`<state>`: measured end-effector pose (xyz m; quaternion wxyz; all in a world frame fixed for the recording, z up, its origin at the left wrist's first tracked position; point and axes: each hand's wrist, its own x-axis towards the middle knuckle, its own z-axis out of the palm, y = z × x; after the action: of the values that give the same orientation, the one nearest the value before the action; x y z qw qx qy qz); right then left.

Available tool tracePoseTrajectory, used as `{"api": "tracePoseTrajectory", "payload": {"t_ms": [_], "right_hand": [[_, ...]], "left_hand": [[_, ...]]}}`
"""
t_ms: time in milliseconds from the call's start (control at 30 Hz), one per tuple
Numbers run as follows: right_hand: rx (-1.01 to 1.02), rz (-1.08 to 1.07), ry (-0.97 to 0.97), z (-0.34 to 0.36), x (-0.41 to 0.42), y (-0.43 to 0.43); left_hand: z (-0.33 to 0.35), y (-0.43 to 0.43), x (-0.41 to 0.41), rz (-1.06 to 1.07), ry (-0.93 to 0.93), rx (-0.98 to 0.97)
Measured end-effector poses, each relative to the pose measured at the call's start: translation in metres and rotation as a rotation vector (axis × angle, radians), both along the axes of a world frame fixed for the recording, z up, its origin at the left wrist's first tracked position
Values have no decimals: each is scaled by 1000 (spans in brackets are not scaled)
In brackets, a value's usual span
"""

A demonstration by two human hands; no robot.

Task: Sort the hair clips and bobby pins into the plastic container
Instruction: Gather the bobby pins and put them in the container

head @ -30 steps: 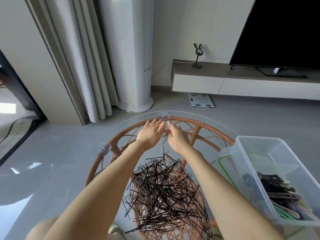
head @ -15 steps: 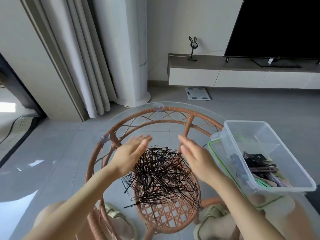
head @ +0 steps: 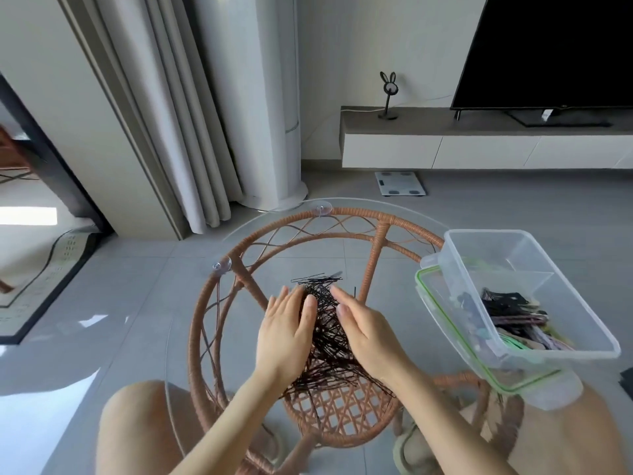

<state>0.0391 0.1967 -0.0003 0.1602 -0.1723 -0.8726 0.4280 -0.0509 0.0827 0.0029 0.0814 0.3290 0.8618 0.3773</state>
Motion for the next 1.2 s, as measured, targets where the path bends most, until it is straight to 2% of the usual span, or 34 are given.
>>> {"api": "tracePoseTrajectory", "payload": {"t_ms": [67,167,233,300,367,433,500,600,767,933,1000,1100,1200], "right_hand": [[-18,-15,51,7,3,-7],[20,-162,171,13,21,-13],[31,-209,182,12,42,-15],[116,-60,-21,7,63,-16],[345,101,-278,-1,76,-9],[474,147,-373,-5,77,-3],[509,153,-373,-5,66,0],[552,168,-347,-5,43,5],[562,288,-333,0,12,20],[411,325,-236,6,5,24],[385,298,-211,10,7,22],[474,142,-210,14,19,19],[504,13,-260,15,40,15]], "left_hand": [[4,2,7,36,-36,70],[13,-9,6,90,-121,172],[14,-27,5,21,-105,150],[11,-48,6,-208,-28,-25],[3,-64,4,-413,162,-268],[-6,-70,0,-472,332,-420],[-9,-65,-3,-458,383,-447],[-8,-44,-12,-449,387,-384],[0,-23,-31,-533,355,-332],[4,-19,-35,-519,279,-291],[7,-21,-33,-495,256,-261],[10,-30,-31,-408,220,-246],[14,-44,-30,-302,210,-330]]}}
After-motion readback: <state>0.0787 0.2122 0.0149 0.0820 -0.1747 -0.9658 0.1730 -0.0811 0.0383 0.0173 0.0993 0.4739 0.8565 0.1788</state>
